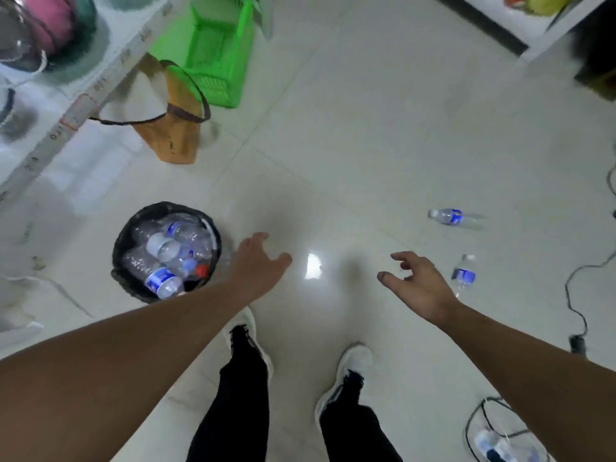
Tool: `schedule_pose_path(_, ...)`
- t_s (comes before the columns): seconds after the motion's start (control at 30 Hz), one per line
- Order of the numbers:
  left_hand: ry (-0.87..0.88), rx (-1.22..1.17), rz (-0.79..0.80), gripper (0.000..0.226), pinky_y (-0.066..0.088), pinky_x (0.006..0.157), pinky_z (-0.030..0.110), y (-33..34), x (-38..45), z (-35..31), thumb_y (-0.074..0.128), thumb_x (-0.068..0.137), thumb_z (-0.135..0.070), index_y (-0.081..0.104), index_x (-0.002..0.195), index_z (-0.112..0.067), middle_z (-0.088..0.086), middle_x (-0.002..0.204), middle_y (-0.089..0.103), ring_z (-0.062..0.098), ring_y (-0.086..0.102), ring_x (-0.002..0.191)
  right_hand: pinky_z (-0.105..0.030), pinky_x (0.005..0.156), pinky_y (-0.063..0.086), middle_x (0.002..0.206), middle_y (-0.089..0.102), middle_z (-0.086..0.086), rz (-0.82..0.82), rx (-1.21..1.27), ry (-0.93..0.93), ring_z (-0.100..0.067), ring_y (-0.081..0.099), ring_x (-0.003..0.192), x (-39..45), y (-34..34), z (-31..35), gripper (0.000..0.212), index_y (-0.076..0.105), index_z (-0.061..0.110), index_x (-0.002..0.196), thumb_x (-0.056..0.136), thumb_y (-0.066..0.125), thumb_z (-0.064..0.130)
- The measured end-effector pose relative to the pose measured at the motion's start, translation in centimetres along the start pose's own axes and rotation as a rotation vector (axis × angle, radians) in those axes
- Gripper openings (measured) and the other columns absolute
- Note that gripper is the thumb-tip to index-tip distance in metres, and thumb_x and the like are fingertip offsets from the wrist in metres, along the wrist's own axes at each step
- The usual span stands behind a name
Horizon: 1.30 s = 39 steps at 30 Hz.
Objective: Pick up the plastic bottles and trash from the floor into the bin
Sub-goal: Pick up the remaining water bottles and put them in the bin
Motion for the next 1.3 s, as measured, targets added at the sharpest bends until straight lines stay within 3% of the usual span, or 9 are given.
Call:
schedule_pose_path(0.1, 0.105, 0.140, 0.138, 0.082, 0.043, 0.119, 0.047, 5.0, -2.1, -5.5, 0.067, 0.095, -0.053, 0.037, 0.166, -0.025, 0.008, 0.165, 0.043, 0.032, 0.046, 0.149, -0.035, 0.087, 0.050, 0.134, 0.058, 0.003, -0.096, 0.121, 0.124, -0.017, 0.066, 0.116, -3.2, -4.4, -5.8, 0.068, 0.060, 0.041, 0.138, 0.076, 0.072, 0.068)
schedule_pose_path(0.27, 0.276, 0.353, 0.278, 0.085, 0.045, 0.118, 0.049, 12.4, -5.2, -13.2, 0.067, 0.093, -0.058, 0.036, 0.166, -0.027, 0.005, 0.163, 0.047, 0.029, 0.049, 0.147, -0.034, 0.088, 0.046, 0.137, 0.058, -0.001, -0.228, 0.309, 0.285, -0.018, 0.063, 0.119, -7.6, -8.9, -14.7, 0.063, 0.061, 0.034, 0.142, 0.085, 0.079, 0.055)
schedule_pose_path(0.6, 0.451, 0.688, 0.412, 0.086, 0.047, 0.115, 0.042, 25.8, -7.1, -21.4, 0.068, 0.091, -0.060, 0.034, 0.166, -0.034, -0.001, 0.167, 0.042, 0.024, 0.049, 0.147, -0.030, 0.092, 0.041, 0.140, 0.058, -0.005, -0.301, 0.558, 0.522, -0.019, 0.060, 0.123, -12.0, -8.0, -28.2, 0.068, 0.059, 0.032, 0.144, 0.084, 0.081, 0.056)
schedule_pose_path(0.67, 0.436, 0.723, 0.418, 0.087, 0.050, 0.111, 0.041, 27.8, -7.1, -23.0, 0.068, 0.090, -0.060, 0.034, 0.166, -0.034, -0.001, 0.167, 0.041, 0.025, 0.053, 0.144, -0.031, 0.088, 0.044, 0.135, 0.058, -0.004, -0.278, 0.590, 0.545, -0.018, 0.064, 0.111, -11.7, -8.1, -30.1, 0.071, 0.059, 0.030, 0.145, 0.083, 0.081, 0.057)
schedule_pose_path(0.77, 0.410, 0.726, 0.412, 0.087, 0.051, 0.102, 0.035, 30.5, -6.5, -25.6, 0.069, 0.090, -0.059, 0.035, 0.165, -0.033, 0.000, 0.166, 0.042, 0.025, 0.057, 0.138, -0.030, 0.072, 0.044, 0.130, 0.062, -0.007, -0.314, 0.703, 0.577, -0.009, 0.061, 0.083, -10.2, -9.6, -31.9, 0.073, 0.060, 0.026, 0.144, 0.081, 0.083, 0.055)
schedule_pose_path(0.9, 0.426, 0.741, 0.385, 0.086, 0.049, 0.105, 0.035, 34.0, -4.4, -29.9, 0.071, 0.090, -0.058, 0.038, 0.164, -0.031, 0.002, 0.166, 0.043, 0.026, 0.054, 0.142, -0.031, 0.081, 0.046, 0.139, 0.057, -0.010, -0.309, 0.724, 0.539, -0.018, 0.060, 0.096, -6.5, -12.8, -33.2, 0.079, 0.056, 0.027, 0.148, 0.080, 0.083, 0.056)
schedule_pose_path(1.03, 0.465, 0.758, 0.404, 0.093, 0.048, 0.108, 0.037, 37.5, -0.4, -34.1, 0.069, 0.080, -0.062, 0.040, 0.162, -0.030, 0.002, 0.161, 0.047, 0.026, 0.054, 0.142, -0.031, 0.084, 0.045, 0.138, 0.055, -0.008, -0.294, 0.698, 0.545, -0.017, 0.060, 0.092, -1.5, -15.3, -33.8, 0.084, 0.052, 0.027, 0.152, 0.080, 0.084, 0.055)
schedule_pose_path(1.17, 0.463, 0.823, 0.468, 0.098, 0.047, 0.115, 0.044, 40.2, 5.7, -36.8, 0.070, 0.074, -0.061, 0.042, 0.161, -0.028, 0.005, 0.159, 0.049, 0.027, 0.052, 0.145, -0.031, 0.086, 0.046, 0.141, 0.055, -0.011, -0.311, 0.764, 0.612, -0.021, 0.060, 0.109, 4.6, -14.9, -34.0, 0.085, 0.054, 0.027, 0.150, 0.076, 0.089, 0.052)
schedule_pose_path(1.3, 0.685, 1.019, 0.411, 0.081, 0.049, 0.112, 0.046, 42.9, 13.0, -38.9, 0.074, 0.085, -0.052, 0.047, 0.157, -0.030, 0.001, 0.152, 0.056, 0.026, 0.053, 0.141, -0.031, 0.081, 0.048, 0.139, 0.055, -0.011, -0.323, 0.737, 0.649, -0.023, 0.060, 0.110, 12.4, -14.6, -35.1, 0.093, 0.049, 0.026, 0.154, 0.075, 0.091, 0.049)
Point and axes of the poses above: each hand's wrist, its own x-axis towards the middle knuckle, its own y-axis out of the palm, z = x × y, the point moved 1 cm from there along x, towards the middle knuckle
